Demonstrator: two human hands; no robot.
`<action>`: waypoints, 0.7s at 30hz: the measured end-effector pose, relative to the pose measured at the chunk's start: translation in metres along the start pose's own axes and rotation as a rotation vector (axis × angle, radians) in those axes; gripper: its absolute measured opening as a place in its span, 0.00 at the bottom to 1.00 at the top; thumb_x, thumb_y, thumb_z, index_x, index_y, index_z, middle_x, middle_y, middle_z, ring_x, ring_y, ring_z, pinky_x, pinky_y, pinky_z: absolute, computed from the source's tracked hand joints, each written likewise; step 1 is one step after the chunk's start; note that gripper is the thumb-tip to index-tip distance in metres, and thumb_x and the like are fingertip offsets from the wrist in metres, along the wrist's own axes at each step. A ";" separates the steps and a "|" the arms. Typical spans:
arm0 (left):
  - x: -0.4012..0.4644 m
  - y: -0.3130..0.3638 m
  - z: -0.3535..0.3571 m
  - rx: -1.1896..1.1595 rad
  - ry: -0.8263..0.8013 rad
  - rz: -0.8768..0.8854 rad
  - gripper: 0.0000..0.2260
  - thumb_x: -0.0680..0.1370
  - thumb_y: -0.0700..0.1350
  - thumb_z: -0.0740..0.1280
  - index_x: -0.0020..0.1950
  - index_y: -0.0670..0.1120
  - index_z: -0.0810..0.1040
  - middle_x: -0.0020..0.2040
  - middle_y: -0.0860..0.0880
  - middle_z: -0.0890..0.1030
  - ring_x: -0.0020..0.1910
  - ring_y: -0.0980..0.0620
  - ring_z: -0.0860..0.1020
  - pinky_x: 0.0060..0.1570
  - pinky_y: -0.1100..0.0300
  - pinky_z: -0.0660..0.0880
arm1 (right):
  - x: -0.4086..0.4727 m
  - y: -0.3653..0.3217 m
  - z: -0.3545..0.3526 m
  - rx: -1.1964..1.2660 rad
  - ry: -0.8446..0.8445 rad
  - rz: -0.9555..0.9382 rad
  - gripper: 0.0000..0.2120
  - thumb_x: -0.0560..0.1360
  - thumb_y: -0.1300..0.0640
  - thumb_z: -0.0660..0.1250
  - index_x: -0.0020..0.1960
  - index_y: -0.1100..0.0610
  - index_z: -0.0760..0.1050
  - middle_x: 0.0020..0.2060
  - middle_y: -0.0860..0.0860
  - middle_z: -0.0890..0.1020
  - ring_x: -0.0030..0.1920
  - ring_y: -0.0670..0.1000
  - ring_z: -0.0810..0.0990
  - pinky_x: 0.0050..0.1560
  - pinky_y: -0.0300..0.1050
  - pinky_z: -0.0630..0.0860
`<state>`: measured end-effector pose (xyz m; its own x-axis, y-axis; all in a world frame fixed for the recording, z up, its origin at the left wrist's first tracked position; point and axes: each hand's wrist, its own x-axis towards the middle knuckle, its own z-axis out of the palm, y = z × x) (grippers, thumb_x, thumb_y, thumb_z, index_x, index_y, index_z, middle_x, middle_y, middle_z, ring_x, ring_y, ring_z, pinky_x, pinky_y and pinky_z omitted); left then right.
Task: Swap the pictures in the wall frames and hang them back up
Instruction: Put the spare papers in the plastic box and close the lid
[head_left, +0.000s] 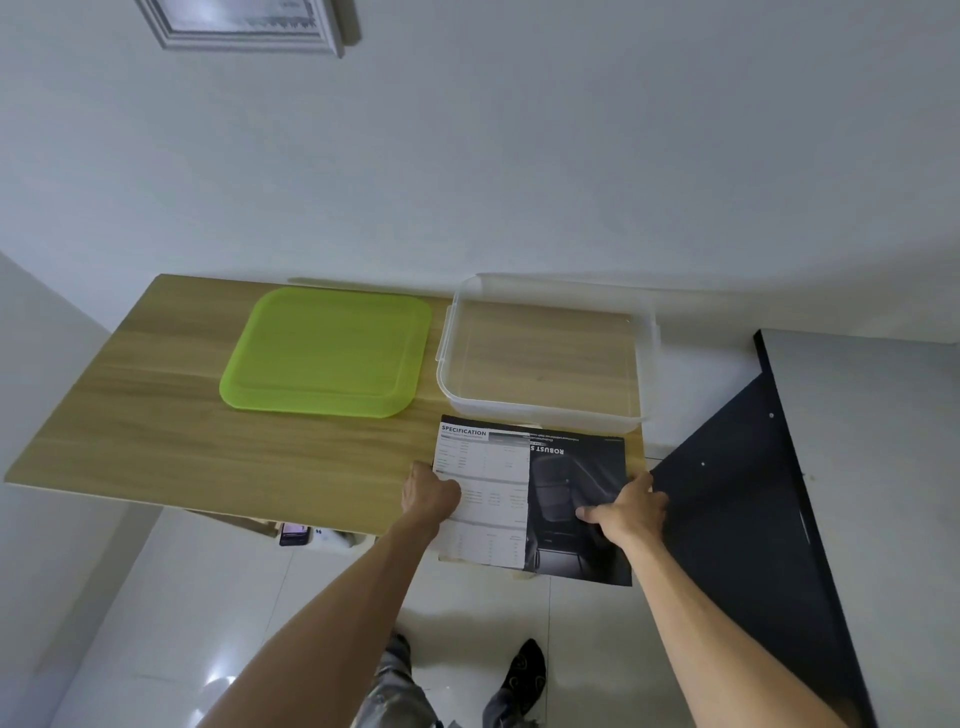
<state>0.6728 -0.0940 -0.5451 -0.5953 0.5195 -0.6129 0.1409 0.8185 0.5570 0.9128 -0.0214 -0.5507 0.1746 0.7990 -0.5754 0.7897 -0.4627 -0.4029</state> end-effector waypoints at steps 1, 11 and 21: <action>0.000 -0.001 -0.001 -0.026 -0.012 -0.001 0.12 0.71 0.38 0.66 0.54 0.43 0.70 0.56 0.43 0.76 0.56 0.42 0.75 0.51 0.51 0.75 | 0.001 0.004 -0.001 0.035 -0.010 -0.018 0.48 0.64 0.54 0.83 0.74 0.59 0.58 0.69 0.63 0.65 0.65 0.65 0.72 0.59 0.57 0.75; -0.013 -0.013 -0.012 -0.287 -0.149 0.014 0.20 0.73 0.30 0.62 0.62 0.45 0.75 0.48 0.45 0.81 0.47 0.43 0.81 0.40 0.55 0.78 | -0.005 0.036 -0.009 0.272 -0.024 -0.197 0.34 0.75 0.67 0.71 0.76 0.55 0.62 0.68 0.56 0.73 0.66 0.60 0.76 0.60 0.52 0.77; -0.016 -0.038 -0.045 -0.427 -0.270 0.046 0.21 0.70 0.27 0.67 0.57 0.47 0.79 0.45 0.44 0.86 0.44 0.43 0.84 0.43 0.49 0.82 | -0.026 0.049 -0.014 0.346 -0.025 -0.247 0.28 0.74 0.65 0.73 0.69 0.50 0.70 0.47 0.44 0.79 0.44 0.44 0.79 0.43 0.38 0.76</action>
<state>0.6417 -0.1443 -0.5314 -0.3623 0.6441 -0.6737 -0.2075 0.6489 0.7320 0.9551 -0.0598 -0.5459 -0.0130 0.8946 -0.4466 0.5610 -0.3632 -0.7439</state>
